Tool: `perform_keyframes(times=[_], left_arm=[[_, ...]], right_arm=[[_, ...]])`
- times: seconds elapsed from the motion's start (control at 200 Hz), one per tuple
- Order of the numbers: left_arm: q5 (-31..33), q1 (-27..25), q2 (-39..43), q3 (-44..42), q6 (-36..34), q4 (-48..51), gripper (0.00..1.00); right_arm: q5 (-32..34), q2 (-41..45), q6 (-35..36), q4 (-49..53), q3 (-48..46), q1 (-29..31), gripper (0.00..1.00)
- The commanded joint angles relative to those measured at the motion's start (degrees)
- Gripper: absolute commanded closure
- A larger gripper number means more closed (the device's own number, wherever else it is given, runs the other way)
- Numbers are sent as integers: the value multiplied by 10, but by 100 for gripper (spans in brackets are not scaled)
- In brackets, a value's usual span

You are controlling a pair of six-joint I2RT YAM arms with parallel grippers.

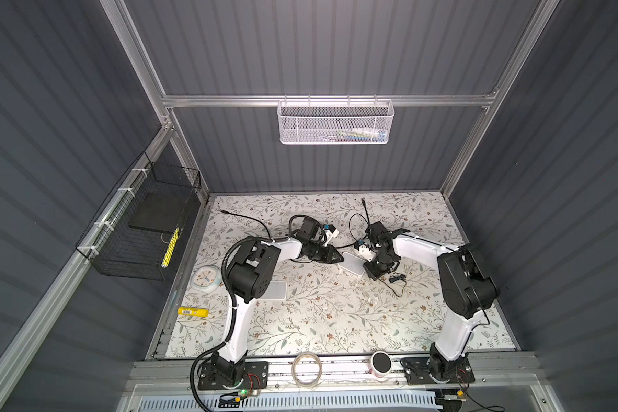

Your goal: Insert the plug into the switch port

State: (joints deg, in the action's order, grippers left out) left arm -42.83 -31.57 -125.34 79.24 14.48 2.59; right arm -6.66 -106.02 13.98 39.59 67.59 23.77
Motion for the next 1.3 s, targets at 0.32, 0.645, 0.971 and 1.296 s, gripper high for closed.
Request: perform_keyframes(times=[0.32,0.645,0.971,1.296], left_arm=[[-33,-21,-41,43,-21,21,75],[-47,-33,-55,49,-25,21,76],[-61,-47,-70,55,-20,14,77],[-72,-57,-77,52,-9,-2,78]], right_arm=[[-36,18,21,-54,6,4,100],[-40,6,28,-117,2,4,100],[-41,15,46,-127,17,4,100],[-53,42,52,-169,9,5,100]])
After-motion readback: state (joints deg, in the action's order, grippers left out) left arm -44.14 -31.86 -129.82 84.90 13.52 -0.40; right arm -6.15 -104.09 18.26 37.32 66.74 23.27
